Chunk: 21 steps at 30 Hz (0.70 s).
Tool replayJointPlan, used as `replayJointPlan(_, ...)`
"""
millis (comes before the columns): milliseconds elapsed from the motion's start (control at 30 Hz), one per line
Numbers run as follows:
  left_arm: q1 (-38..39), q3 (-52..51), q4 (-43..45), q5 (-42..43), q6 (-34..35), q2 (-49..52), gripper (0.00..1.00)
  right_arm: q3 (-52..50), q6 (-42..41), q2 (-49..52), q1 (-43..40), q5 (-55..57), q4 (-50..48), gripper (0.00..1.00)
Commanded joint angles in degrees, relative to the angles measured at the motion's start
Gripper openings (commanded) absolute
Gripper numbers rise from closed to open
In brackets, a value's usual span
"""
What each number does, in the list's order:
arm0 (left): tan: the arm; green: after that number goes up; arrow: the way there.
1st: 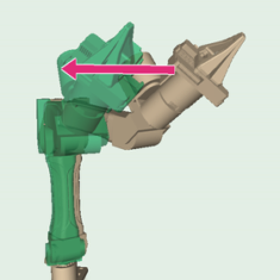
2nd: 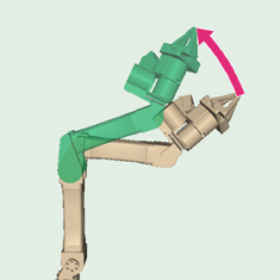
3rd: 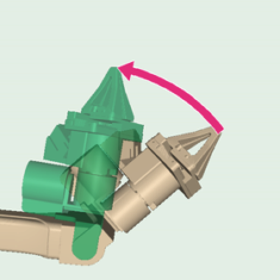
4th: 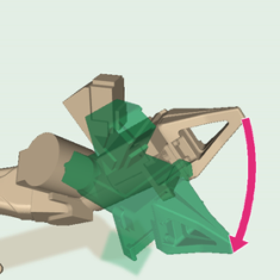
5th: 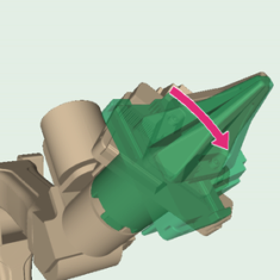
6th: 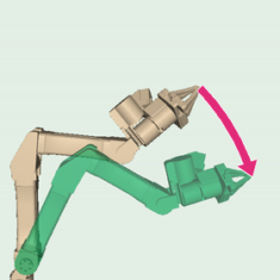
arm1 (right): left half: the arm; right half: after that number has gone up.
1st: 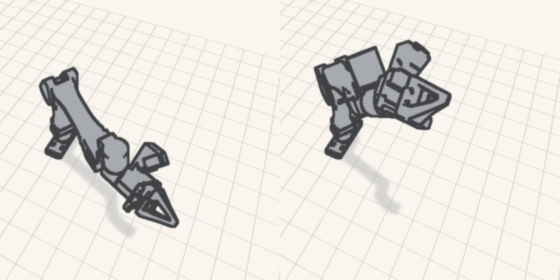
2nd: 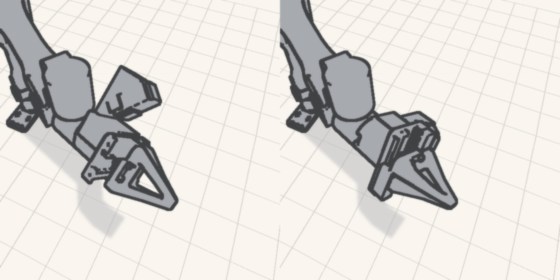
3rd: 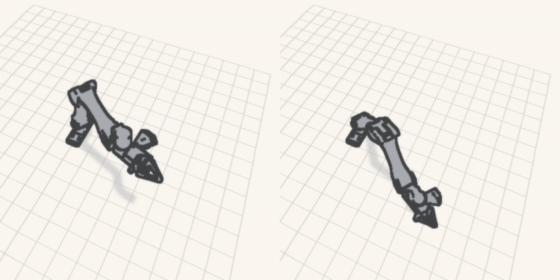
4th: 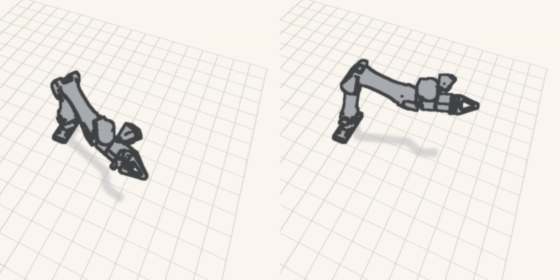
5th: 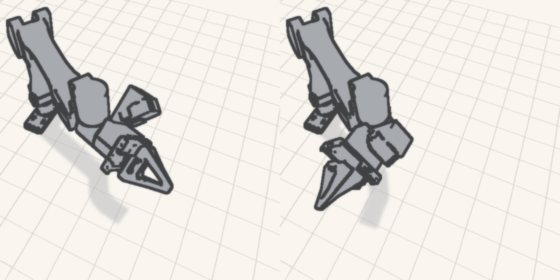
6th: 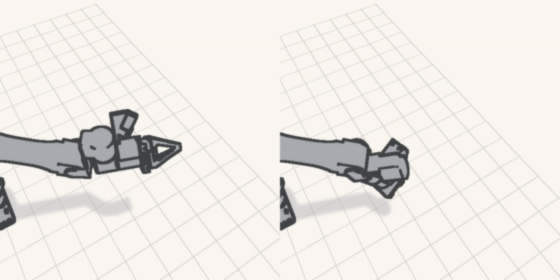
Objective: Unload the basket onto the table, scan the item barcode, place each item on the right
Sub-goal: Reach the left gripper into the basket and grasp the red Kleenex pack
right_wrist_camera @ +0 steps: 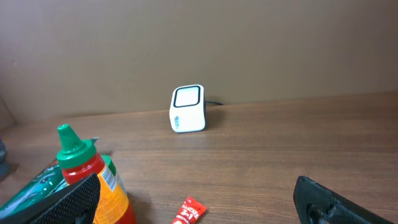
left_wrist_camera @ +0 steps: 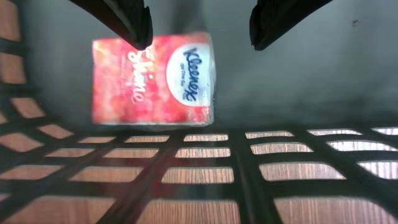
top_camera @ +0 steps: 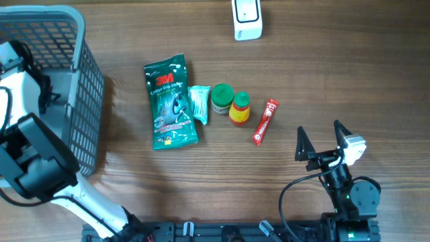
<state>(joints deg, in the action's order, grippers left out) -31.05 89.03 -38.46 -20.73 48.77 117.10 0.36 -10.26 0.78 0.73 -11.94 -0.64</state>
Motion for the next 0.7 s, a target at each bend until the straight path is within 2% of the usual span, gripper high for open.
replayJointPlan(0,-0.7,-0.5,1.3,-3.1,0.2,1.1,0.57,-0.1,-0.4,-0.3,0.4,0.6,-0.2,1.0)
replayJointPlan(67,-1.2,-1.3,2.8,-3.3,0.2,1.1,0.6,-0.1,-0.4,-0.3,0.4,0.6,-0.2,1.0)
replayJointPlan(267,-2.1,-6.2,10.1,-3.1,0.2,1.2,0.6,-0.1,-0.4,-0.3,0.4,0.6,-0.2,1.0)
replayJointPlan(433,-2.1,-7.7,12.6,-3.1,0.2,1.2,0.43,-0.1,-0.3,-0.3,0.4,0.6,-0.2,1.0)
replayJointPlan(567,-2.1,-8.1,13.9,-3.1,0.2,1.3,0.42,-0.1,-0.4,-0.3,0.4,0.6,-0.2,1.0)
replayJointPlan(600,-2.1,-8.4,14.2,-3.1,0.2,1.3,0.38,0.0,-0.4,-0.3,0.4,0.6,-0.2,1.0)
replayJointPlan(667,-2.1,-8.7,14.0,-2.4,0.1,1.8,0.18,-0.1,-0.4,-0.3,0.4,0.6,-0.2,1.0)
